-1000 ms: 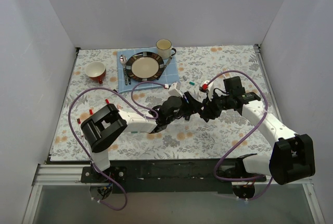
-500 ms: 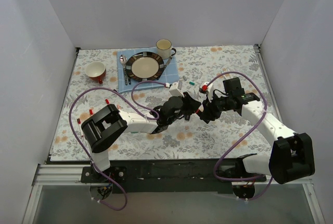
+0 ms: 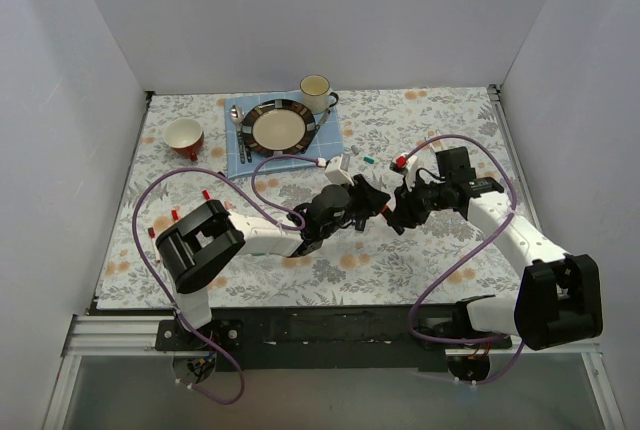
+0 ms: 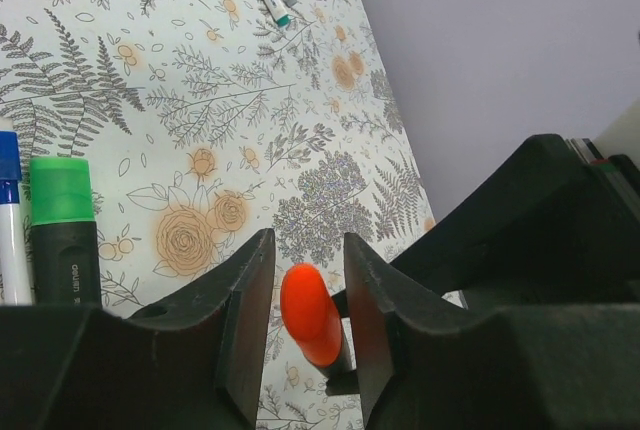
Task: Open the pen caps
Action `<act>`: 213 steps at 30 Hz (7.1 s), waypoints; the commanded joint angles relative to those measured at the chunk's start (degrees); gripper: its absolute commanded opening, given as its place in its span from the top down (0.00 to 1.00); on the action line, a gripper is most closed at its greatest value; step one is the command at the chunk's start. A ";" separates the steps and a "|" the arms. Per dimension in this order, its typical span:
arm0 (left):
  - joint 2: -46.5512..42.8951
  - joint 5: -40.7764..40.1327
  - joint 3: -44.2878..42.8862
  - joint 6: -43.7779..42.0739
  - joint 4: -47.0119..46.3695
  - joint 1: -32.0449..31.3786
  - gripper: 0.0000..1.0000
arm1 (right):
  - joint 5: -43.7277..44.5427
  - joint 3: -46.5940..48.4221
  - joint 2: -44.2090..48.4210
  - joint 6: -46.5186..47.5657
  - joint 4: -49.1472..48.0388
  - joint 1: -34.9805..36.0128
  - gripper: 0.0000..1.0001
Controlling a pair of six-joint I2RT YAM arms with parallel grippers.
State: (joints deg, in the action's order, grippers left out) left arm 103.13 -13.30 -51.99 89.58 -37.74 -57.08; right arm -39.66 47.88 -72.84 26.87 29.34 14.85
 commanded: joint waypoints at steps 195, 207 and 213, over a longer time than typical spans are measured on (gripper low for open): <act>-45.65 20.42 9.89 -34.21 47.32 30.45 0.02 | 42.03 10.04 -21.20 -31.62 -17.83 16.44 0.16; -45.74 19.89 9.71 -34.82 47.84 30.45 0.02 | 47.82 9.87 -25.86 -30.74 -17.83 18.11 0.17; -45.56 20.59 9.89 -34.39 47.76 30.45 0.02 | 50.64 8.37 -25.60 -27.05 -17.92 18.02 0.32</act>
State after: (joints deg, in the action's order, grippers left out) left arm 58.92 7.57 -42.57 55.70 9.52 -26.65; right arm 7.33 56.25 -98.00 -2.74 12.80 32.82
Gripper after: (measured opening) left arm 0.982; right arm 0.734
